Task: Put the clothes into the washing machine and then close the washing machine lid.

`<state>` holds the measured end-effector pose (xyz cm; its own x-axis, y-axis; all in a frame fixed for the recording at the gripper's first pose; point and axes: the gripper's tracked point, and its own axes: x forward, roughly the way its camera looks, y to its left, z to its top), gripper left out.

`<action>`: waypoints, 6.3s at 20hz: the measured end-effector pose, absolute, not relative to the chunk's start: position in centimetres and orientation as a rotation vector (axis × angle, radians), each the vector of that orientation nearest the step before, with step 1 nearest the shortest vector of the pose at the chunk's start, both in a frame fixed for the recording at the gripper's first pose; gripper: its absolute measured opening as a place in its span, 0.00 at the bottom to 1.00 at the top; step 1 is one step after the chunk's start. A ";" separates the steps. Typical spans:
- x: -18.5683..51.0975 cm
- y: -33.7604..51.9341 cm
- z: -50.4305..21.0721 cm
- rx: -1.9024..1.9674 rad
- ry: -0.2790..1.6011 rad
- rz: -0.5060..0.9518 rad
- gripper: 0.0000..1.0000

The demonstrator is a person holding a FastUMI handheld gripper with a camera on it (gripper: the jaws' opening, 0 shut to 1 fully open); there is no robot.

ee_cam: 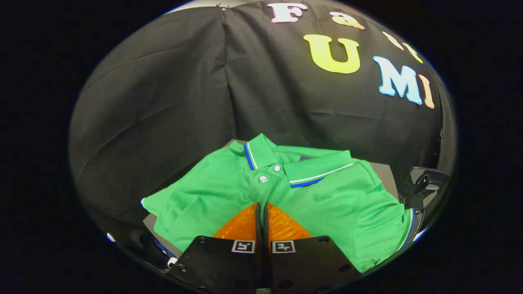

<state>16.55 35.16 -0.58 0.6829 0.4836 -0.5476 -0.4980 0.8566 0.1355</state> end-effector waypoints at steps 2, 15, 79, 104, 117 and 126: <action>16.7 34.6 0.5 -0.012 0.577 0.554 0.01; 18.6 26.7 5.8 0.050 0.441 0.506 0.01; 22.6 -2.6 1.1 0.039 0.484 0.244 0.01; 24.1 -12.5 -12.1 0.031 0.555 0.154 0.62; 25.2 -12.6 -8.7 0.050 0.470 0.126 0.97; 31.3 -12.4 -3.0 0.021 0.305 0.116 0.97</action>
